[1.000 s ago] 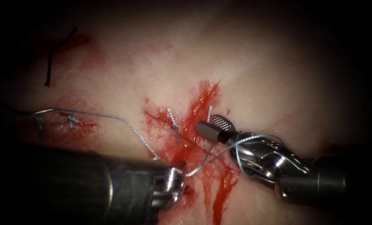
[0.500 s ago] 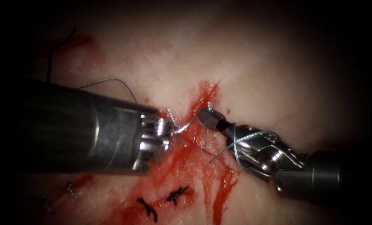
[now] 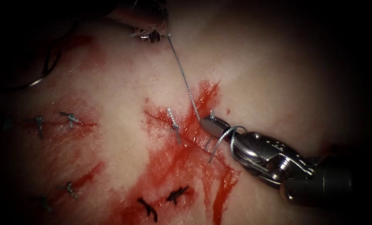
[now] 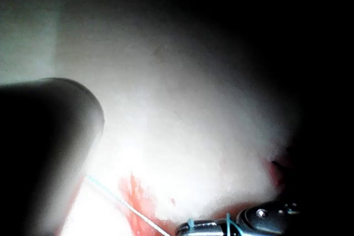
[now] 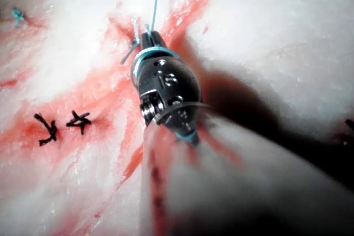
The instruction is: Wound Closure
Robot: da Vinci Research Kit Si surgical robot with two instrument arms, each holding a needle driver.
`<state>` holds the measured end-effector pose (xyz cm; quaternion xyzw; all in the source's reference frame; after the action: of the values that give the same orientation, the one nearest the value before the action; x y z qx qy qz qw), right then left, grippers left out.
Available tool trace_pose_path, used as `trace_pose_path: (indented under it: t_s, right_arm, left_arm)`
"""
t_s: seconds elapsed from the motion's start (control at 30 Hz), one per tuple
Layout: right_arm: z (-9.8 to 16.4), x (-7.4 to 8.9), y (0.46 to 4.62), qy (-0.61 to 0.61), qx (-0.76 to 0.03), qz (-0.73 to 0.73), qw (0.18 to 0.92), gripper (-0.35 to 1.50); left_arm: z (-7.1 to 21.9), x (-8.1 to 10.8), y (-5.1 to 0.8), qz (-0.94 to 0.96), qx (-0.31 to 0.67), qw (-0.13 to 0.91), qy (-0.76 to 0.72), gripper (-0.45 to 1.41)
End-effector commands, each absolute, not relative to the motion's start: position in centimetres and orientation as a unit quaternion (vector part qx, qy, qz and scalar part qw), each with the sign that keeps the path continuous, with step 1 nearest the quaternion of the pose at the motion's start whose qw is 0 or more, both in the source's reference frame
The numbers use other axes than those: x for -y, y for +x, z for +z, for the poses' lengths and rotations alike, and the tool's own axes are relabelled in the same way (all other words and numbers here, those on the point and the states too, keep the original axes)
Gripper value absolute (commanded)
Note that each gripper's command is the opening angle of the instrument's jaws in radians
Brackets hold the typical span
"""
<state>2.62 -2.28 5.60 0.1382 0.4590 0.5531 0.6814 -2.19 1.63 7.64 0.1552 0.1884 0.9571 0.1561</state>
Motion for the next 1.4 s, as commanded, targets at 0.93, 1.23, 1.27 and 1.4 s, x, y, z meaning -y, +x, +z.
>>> trace_pose_path:
  t_s: [0.93,1.23,1.27,1.4]
  right_arm:
    - [5.26,2.23,2.34,0.172,-0.548,0.18,0.798,-0.35]
    - [5.17,1.92,2.29,0.151,-0.538,-0.014,0.829,-0.35]
    - [5.17,1.88,2.28,0.158,-0.539,-0.02,0.827,-0.35]
    - [5.2,1.89,2.27,0.167,-0.55,-0.045,0.817,-0.35]
  left_arm:
    - [8.27,-2.45,-2.38,0.908,-0.38,0.058,0.165,-0.45]
    - [8.22,-2.44,-2.41,0.906,-0.386,0.049,0.165,-0.45]
    - [8.22,-2.44,-2.41,0.906,-0.388,0.048,0.164,-0.45]
    - [8.19,-2.46,-2.5,0.905,-0.392,0.04,0.157,-0.45]
